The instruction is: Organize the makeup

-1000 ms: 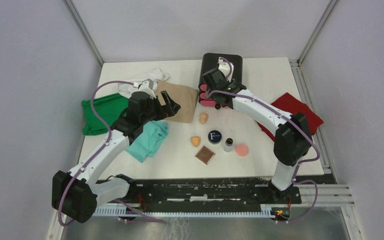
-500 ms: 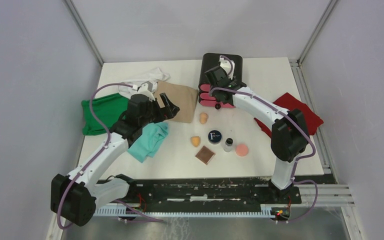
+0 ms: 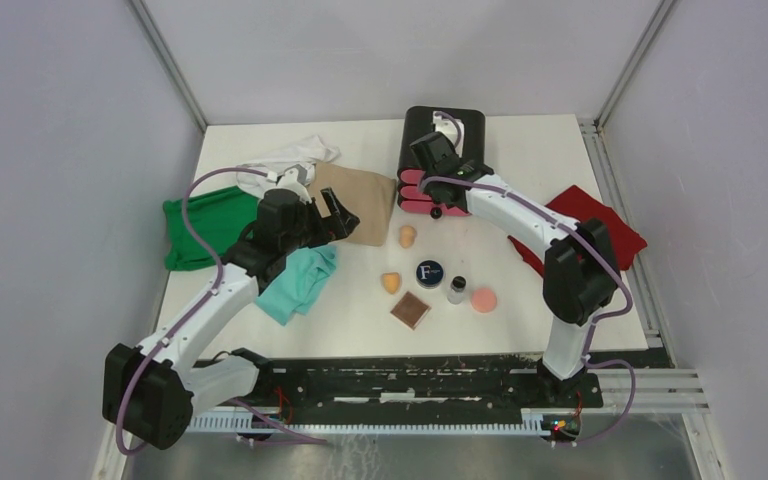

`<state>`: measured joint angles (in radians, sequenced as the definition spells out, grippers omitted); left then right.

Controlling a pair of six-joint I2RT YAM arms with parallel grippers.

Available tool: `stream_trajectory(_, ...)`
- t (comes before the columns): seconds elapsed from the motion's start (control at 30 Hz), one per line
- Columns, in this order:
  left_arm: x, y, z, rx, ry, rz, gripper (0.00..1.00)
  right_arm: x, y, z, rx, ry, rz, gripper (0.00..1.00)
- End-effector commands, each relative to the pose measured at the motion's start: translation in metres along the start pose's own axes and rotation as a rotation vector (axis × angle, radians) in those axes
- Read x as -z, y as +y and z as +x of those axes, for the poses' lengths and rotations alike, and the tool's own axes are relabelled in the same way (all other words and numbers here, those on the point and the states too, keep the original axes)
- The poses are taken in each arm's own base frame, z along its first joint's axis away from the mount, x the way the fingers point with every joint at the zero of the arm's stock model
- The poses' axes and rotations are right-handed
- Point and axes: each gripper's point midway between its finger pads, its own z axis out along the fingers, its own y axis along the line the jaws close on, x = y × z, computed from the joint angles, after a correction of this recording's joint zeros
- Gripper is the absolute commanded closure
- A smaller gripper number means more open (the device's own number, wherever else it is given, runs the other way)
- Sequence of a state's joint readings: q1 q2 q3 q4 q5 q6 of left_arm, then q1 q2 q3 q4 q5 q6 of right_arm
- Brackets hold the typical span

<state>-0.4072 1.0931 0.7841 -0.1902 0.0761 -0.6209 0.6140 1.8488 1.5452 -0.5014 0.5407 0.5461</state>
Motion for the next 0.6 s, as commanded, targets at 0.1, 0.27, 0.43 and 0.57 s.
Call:
stream_trajectory(0.1, -0.004, 0.004, 0.001, -0.022, -0.004, -0.015, 0.01, 0.025, -0.002, 0.003, 0.008, 0.020, -0.076, 0.89)
stream_trajectory(0.27, -0.009, 0.003, 0.007, -0.016, 0.022, -0.005, 0.01, 0.036, -0.006, 0.027, -0.013, 0.059, -0.105, 0.89)
stream_trajectory(0.43, -0.015, 0.005, 0.013, -0.014, 0.059, -0.007, 0.01, 0.053, -0.011, 0.041, -0.037, 0.071, -0.123, 0.88)
stream_trajectory(0.57, -0.018, 0.004, 0.015, -0.015, 0.076, -0.006, 0.01, 0.059, -0.014, 0.053, -0.052, 0.090, -0.134, 0.87)
